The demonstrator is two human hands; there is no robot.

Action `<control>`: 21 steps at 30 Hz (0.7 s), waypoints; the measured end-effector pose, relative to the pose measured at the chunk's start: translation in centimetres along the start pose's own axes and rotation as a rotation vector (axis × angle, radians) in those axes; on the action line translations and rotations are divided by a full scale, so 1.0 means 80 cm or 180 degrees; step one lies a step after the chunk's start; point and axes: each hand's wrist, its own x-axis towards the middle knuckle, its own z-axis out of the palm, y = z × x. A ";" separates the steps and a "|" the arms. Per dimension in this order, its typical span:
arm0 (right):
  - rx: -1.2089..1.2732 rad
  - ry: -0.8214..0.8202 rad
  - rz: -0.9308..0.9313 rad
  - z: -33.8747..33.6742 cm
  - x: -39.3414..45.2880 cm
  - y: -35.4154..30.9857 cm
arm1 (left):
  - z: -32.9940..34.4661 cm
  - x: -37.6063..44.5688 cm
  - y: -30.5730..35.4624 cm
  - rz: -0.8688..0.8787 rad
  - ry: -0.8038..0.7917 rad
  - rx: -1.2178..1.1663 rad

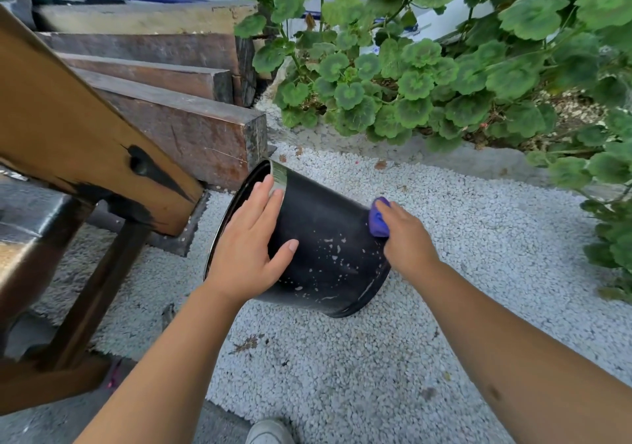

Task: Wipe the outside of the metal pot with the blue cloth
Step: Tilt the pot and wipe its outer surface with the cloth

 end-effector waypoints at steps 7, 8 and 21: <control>0.2688 0.0306 0.1693 -0.015 0.000 0.026 | 0.002 0.000 0.000 -0.0097 -0.0031 -0.0298; 0.2861 0.0466 0.1734 -0.016 -0.004 0.021 | 0.000 -0.001 0.001 -0.0170 -0.0068 -0.0474; 0.1386 0.0484 -0.1242 -0.009 -0.036 -0.128 | -0.005 0.034 0.032 -0.0021 -0.0627 -0.0825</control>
